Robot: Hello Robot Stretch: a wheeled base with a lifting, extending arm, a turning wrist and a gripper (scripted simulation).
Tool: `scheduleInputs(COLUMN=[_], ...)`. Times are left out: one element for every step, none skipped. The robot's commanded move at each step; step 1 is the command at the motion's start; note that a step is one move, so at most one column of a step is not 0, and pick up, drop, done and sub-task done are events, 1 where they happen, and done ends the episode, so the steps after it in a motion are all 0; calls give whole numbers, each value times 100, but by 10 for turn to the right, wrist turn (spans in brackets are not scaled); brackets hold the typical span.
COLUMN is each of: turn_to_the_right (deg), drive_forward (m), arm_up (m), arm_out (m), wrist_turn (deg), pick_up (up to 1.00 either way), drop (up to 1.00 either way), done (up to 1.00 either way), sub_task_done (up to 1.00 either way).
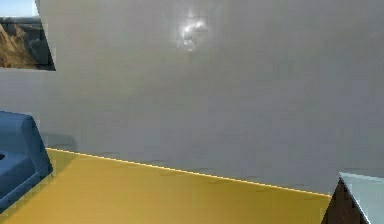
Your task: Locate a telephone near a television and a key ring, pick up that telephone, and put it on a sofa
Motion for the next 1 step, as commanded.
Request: scheduleInputs(turn_to_the_right=[0], drive_forward=[0], arm_up=[0], arm_out=[0], wrist_turn=[-60], pick_up=[0], drop=[0], done=[0], sub_task_done=[0])
